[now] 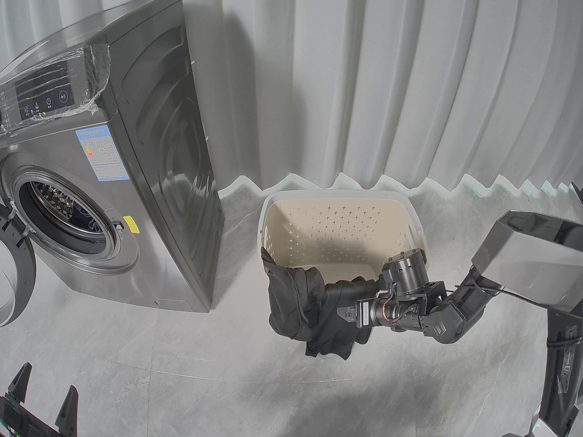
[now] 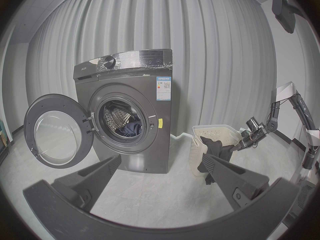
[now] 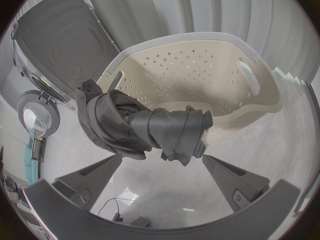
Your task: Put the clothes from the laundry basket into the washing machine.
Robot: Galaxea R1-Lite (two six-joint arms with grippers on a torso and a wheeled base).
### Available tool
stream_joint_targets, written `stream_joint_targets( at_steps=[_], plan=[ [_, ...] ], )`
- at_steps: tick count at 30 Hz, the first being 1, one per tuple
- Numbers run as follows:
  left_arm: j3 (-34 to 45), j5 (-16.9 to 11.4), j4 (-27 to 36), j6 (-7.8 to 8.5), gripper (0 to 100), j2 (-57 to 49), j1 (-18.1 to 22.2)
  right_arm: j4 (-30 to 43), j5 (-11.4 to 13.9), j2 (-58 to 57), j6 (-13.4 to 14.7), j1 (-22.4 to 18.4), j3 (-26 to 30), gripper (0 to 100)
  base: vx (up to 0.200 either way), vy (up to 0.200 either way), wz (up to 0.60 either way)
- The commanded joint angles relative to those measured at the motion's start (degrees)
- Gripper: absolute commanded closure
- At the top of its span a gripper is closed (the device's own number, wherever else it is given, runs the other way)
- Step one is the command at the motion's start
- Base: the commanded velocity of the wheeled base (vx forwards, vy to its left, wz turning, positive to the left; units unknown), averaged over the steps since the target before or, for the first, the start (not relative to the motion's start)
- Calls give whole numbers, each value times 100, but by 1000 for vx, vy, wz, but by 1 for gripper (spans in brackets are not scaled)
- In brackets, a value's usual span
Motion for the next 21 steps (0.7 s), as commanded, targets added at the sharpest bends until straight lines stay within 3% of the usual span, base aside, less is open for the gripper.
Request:
stream_joint_targets(
  at_steps=[1,21],
  plan=[
    [92,2,6,3,0,-93,1,54,-1,324,12,-69,-304,0,0,0,0],
    [92,11,6,3,0,-93,1,2,-10,965,-58,-139,-1165,0,0,0,0]
  ],
)
